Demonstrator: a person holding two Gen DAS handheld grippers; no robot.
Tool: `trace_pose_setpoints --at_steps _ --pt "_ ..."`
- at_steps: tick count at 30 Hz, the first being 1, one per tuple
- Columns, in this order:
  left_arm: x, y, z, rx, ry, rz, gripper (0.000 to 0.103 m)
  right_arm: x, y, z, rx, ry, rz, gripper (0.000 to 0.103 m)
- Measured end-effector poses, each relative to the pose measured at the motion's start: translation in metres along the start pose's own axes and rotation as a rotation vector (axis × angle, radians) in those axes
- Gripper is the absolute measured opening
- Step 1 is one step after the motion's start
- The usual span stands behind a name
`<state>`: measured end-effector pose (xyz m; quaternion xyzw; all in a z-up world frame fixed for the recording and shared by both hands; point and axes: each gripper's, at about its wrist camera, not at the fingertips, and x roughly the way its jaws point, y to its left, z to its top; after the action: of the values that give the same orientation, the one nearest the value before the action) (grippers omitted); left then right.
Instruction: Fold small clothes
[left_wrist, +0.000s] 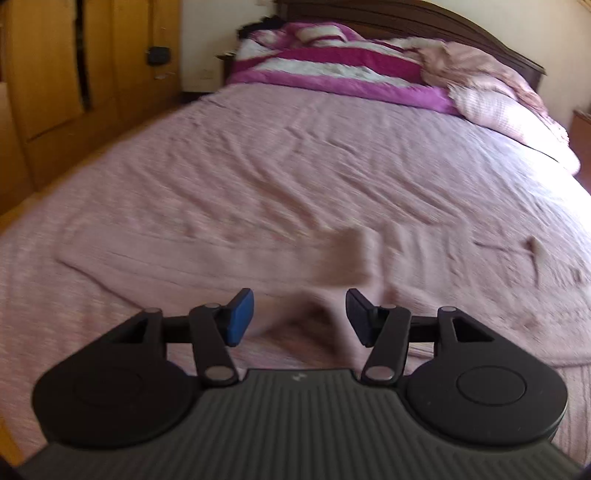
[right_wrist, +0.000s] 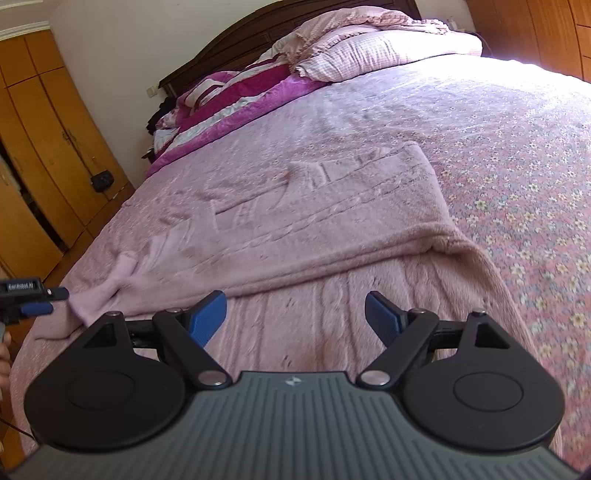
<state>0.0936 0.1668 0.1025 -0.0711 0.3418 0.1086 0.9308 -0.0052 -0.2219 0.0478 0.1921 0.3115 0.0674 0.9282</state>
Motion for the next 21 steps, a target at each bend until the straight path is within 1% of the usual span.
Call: trace_pose_setpoints --at_steps 1,3,6,10,15,18,20,21 --pt "-0.002 0.008 0.003 -0.003 -0.003 0.012 0.058 -0.005 0.001 -0.002 -0.004 0.0 0.003 0.087" --pt "-0.003 0.025 0.007 -0.022 -0.006 0.044 0.064 -0.012 0.003 -0.005 -0.015 0.0 0.0 0.087" --pt "0.003 0.049 0.007 -0.062 0.0 0.088 0.064 -0.019 0.004 -0.012 -0.028 0.005 -0.008 0.088" --pt "0.022 0.076 0.001 -0.144 0.02 0.115 0.064 -0.016 0.003 -0.022 -0.039 0.038 -0.026 0.088" --pt "0.05 0.097 -0.009 -0.237 0.039 0.116 0.064 -0.005 0.003 -0.031 -0.045 0.07 -0.074 0.088" --pt "0.065 0.106 -0.014 -0.291 0.039 0.091 0.064 0.0 0.006 -0.035 -0.072 0.07 -0.1 0.089" --pt "0.074 0.114 -0.016 -0.338 0.035 0.078 0.064 0.003 0.009 -0.037 -0.091 0.069 -0.111 0.092" --pt "0.078 0.116 -0.018 -0.358 0.031 0.077 0.066 0.005 0.01 -0.038 -0.098 0.07 -0.117 0.093"
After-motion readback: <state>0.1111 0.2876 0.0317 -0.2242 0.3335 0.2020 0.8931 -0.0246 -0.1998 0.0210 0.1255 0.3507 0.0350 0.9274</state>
